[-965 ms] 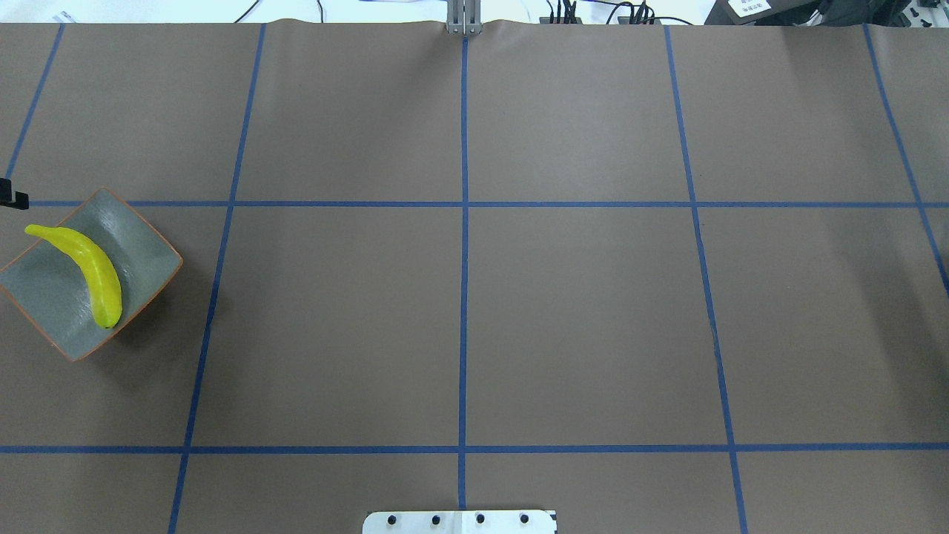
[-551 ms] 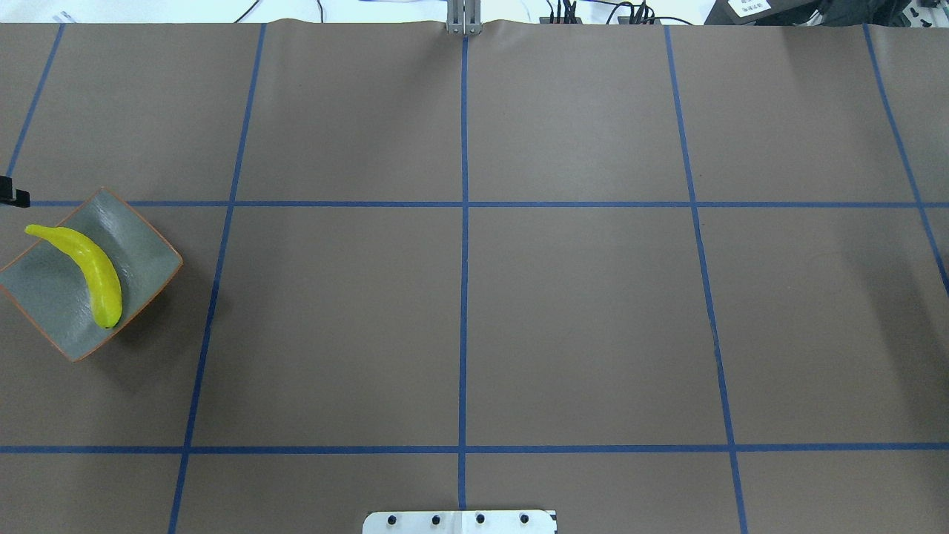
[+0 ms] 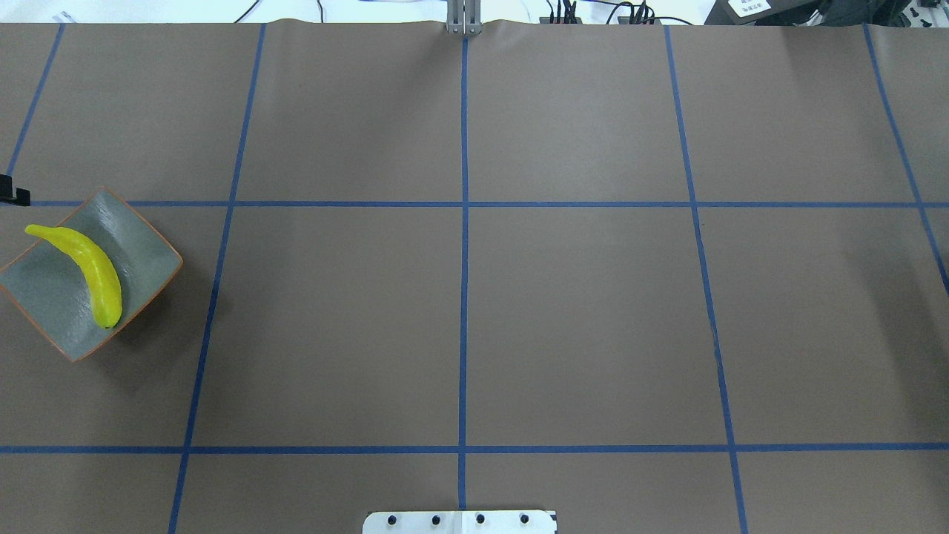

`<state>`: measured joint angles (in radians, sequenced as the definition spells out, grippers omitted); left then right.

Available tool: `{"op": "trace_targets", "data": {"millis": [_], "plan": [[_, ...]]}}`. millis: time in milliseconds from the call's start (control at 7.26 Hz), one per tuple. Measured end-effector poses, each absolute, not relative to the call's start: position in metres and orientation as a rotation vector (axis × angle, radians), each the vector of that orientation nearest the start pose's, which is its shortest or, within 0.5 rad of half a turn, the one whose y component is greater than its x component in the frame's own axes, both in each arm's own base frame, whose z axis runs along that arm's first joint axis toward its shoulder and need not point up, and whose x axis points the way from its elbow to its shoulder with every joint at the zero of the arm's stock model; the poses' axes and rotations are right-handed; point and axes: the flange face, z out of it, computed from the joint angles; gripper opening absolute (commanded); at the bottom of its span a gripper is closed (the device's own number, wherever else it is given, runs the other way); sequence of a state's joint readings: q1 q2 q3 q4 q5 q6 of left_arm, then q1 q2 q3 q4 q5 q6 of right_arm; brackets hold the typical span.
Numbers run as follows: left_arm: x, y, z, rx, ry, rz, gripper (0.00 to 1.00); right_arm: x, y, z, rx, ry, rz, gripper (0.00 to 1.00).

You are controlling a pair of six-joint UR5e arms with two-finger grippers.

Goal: Transfer all bananas from basket to plate

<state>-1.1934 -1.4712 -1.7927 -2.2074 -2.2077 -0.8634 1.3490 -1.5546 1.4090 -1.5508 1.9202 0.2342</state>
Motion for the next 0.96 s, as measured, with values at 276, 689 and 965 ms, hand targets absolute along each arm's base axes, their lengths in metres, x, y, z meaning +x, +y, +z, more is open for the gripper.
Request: {"op": "trace_targets", "data": {"millis": [276, 689, 965], "plan": [[0.106, -0.468, 0.525, 0.246, 0.921, -0.207, 1.0, -0.01, -0.493, 0.751, -0.202, -0.311, 0.032, 0.0], [0.107, -0.468, 0.516, 0.237, 0.94, -0.233, 1.0, -0.012, -0.499, 0.743, -0.186, -0.316, 0.017, 0.0], [0.107, -0.466, 0.509, 0.22, 0.961, -0.252, 1.0, -0.002, -0.506, 0.73, -0.156, -0.325, -0.025, 0.0]]}}
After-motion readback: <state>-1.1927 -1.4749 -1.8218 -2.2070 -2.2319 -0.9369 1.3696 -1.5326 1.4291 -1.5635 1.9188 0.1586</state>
